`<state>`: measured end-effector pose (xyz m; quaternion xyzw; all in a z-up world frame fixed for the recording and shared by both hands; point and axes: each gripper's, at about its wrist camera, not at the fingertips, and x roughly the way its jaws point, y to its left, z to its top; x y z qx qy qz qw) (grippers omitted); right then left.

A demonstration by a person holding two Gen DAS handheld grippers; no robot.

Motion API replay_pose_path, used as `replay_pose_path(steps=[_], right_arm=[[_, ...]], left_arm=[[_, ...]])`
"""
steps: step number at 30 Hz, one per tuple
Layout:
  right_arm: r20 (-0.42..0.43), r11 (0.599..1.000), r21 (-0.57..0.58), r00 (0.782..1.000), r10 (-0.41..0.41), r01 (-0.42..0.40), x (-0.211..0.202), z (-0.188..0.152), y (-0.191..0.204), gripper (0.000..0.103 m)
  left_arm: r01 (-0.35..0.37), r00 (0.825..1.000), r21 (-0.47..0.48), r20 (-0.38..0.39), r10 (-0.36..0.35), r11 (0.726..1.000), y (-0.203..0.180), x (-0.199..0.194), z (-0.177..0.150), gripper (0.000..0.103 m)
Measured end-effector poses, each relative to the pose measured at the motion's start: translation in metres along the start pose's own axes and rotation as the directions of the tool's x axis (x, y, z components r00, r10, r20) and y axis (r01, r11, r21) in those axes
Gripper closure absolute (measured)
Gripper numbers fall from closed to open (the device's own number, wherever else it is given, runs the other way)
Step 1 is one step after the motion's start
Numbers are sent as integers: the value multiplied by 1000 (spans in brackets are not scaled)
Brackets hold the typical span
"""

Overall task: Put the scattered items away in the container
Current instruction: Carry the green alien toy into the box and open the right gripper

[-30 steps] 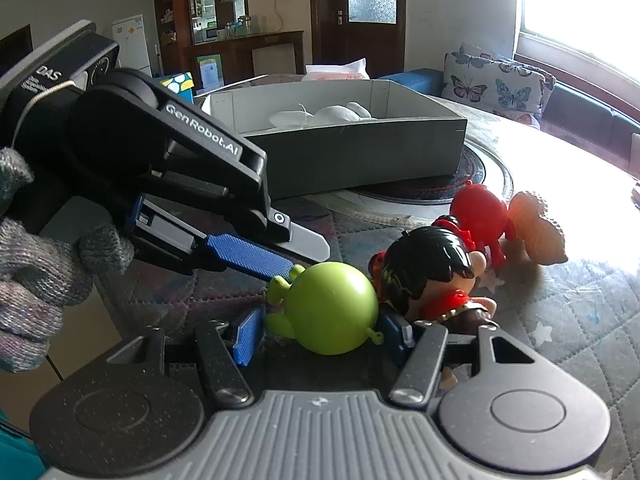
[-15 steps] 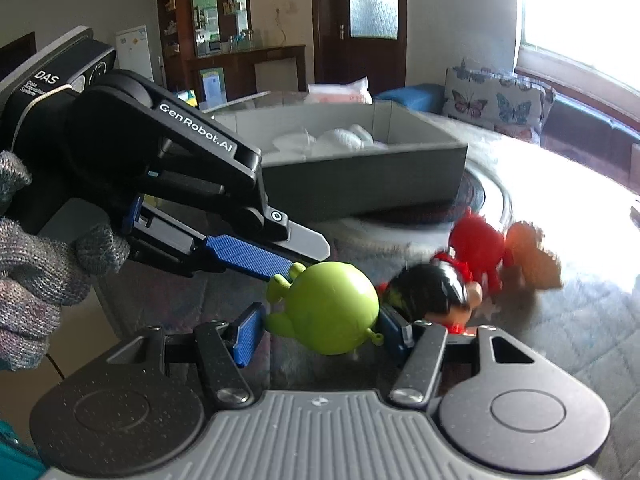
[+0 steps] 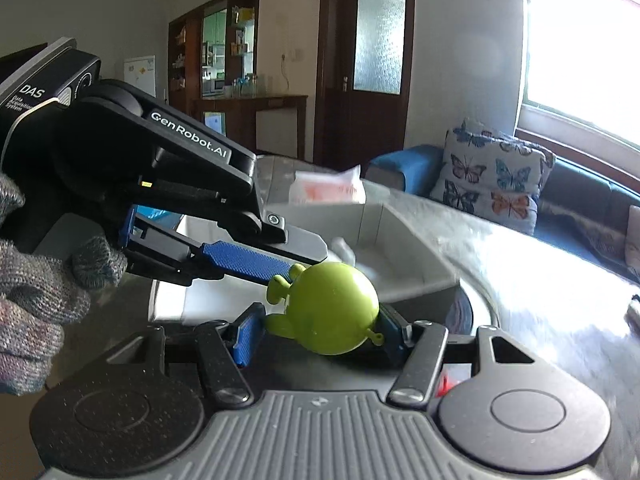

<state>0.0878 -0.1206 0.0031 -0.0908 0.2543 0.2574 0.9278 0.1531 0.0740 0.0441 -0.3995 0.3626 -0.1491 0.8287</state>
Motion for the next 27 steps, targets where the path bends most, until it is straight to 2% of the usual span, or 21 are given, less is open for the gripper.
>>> replay_pose_path(steps=[6,11,21,27], right_arm=[[-24,1000,-6,1000,4,-5,47,28,-18,42],[-71,1000,-9,997,-9,8,84,36,-32,42],[-182,998,-53,983,-35,26,125,29,-43,42],[-221,997,-69,974,-44,29,140,30,-44,42]], left_arm=[[-11,1000,-45,19,12,999,14,30,40,75],[-16,1000,-62,6,17,998,28,61,57,75],[-50,997,-120,-65,43,992,50,97,66,75],[-93,995,-95,-47,89,991,51,105,67,76]])
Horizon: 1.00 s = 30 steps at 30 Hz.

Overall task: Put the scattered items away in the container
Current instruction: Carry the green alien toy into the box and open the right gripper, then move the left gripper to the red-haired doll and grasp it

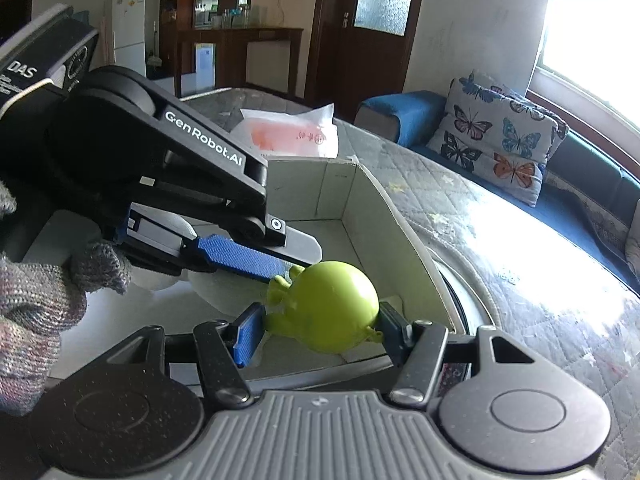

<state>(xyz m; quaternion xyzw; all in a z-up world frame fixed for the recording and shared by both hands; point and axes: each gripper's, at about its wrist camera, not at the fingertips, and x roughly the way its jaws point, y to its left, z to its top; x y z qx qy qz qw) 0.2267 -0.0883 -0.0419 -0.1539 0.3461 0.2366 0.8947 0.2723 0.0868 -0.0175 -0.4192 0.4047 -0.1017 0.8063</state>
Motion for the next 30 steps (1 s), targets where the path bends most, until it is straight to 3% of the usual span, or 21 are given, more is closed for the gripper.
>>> replay_pose_path(steps=[4,11,13,17,24,30], right_arm=[[-21,1000,13,1000,2,-1,9,3,-3,41],[-14,1000,20,1000,0,1,4,-1,-7,39],[-9,1000,27,1000,-1,2,1,0,-8,26],[-2,1000,16,1000,-19,19,-2,-1,-7,26],[38,999,35,999,-20,19,-25,-4,-10,26],[118,998,54,993,-23,17,-65,-16,-8,16]], left_arm=[[-37,999,52,21,36,998,-8,3,-3,76],[-28,999,56,19,27,998,-12,0,-9,76],[-29,999,60,18,28,998,-13,2,-5,76],[-35,999,74,22,34,997,-16,4,-5,75],[-50,998,129,37,46,990,-25,-2,-13,76],[-67,995,194,79,53,979,-37,-23,-27,76]])
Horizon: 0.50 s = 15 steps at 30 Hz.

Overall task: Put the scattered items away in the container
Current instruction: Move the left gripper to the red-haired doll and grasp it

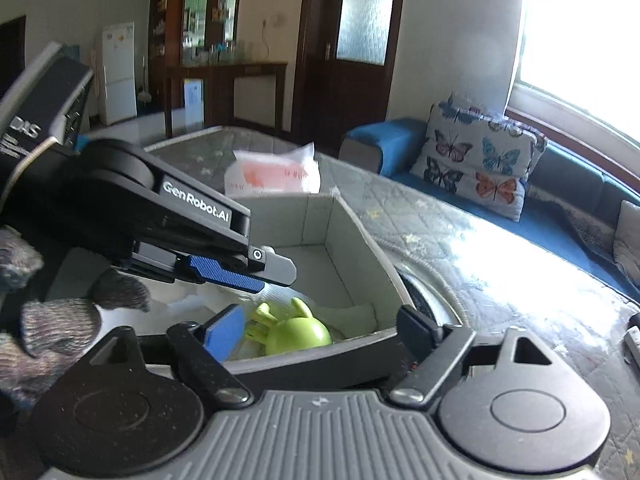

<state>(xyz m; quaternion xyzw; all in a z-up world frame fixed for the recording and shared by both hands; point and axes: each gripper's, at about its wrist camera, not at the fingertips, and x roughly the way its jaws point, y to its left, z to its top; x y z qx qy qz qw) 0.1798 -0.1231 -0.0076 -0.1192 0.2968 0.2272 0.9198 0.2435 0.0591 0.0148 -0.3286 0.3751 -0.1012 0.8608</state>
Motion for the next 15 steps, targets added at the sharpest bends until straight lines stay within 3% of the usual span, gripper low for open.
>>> replay_pose_path(steps=[7,15], right_arm=[[94,1000,-4,995,-26,27,-60,-20,12,0],[133,999,19,990,-36,34,-111,-49,16,0]], left_arm=[[-1,999,80,46,-3,997,-20,-38,-28,75],[13,999,165,48,-21,986,-37,-68,-68,73]])
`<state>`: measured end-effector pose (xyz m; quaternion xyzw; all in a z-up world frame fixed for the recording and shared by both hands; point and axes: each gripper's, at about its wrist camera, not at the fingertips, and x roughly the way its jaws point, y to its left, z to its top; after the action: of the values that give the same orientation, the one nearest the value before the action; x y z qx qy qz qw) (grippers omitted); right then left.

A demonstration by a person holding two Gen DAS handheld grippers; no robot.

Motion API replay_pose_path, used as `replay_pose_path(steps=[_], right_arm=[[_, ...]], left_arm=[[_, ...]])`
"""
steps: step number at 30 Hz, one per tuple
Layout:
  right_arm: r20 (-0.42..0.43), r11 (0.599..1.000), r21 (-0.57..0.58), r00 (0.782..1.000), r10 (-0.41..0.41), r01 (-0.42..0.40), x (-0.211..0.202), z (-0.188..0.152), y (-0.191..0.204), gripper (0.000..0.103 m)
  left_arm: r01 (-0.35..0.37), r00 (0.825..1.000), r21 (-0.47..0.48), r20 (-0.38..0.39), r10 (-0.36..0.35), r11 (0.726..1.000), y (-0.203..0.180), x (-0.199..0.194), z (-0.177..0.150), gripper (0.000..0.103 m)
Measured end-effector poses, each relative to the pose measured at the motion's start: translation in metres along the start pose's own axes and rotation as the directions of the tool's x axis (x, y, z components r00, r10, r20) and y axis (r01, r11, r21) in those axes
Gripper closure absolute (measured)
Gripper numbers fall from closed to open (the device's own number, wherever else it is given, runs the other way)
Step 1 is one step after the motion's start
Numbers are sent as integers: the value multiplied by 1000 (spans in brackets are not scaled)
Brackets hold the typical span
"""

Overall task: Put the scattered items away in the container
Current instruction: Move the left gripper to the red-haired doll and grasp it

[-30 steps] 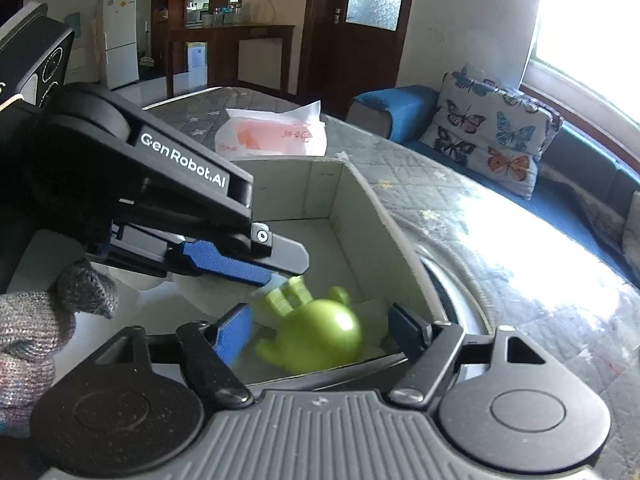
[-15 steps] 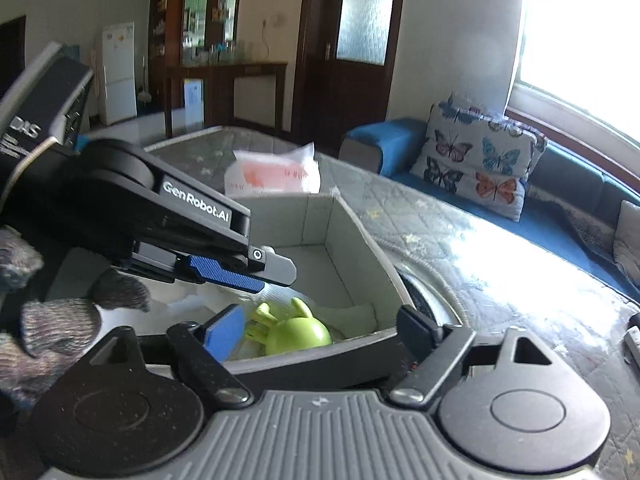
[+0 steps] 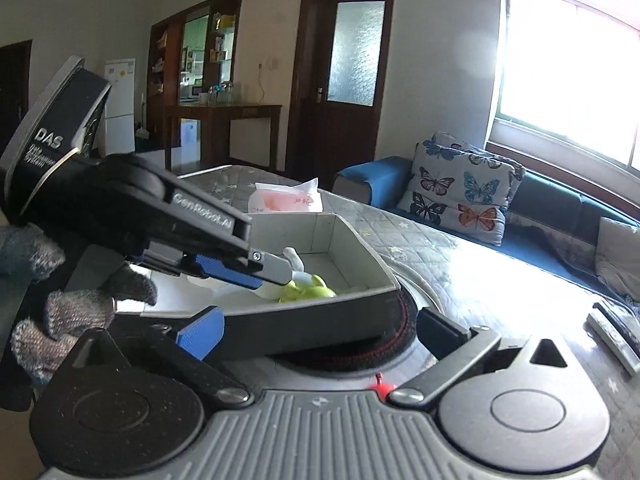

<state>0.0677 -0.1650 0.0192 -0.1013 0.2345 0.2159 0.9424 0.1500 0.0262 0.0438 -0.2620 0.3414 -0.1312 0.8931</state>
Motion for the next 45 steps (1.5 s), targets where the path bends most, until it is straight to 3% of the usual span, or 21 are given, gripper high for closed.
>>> replay_pose_path(steps=[8,16,23,38,45], right_arm=[[13,998,67,1000,-3,2,-37,-39,2,0],[-111,994,113,994,4,9,-43,-81,2,0],[-161,987,162,987,3,24,-35,-105,1,1],[-182,973,229,983,2,40,-23,-112,-11,25],[-195,971,240,981,21,27,-20,-115,-12,34]], left_arm=[[1,999,81,-46,2,997,-10,-14,-46,73],[25,990,103,-139,-10,994,-13,-2,-79,73],[50,983,149,-184,-22,988,-22,5,-88,73],[116,977,233,-205,-68,965,-31,5,-85,71],[163,965,361,-251,-73,918,-44,11,-88,69]])
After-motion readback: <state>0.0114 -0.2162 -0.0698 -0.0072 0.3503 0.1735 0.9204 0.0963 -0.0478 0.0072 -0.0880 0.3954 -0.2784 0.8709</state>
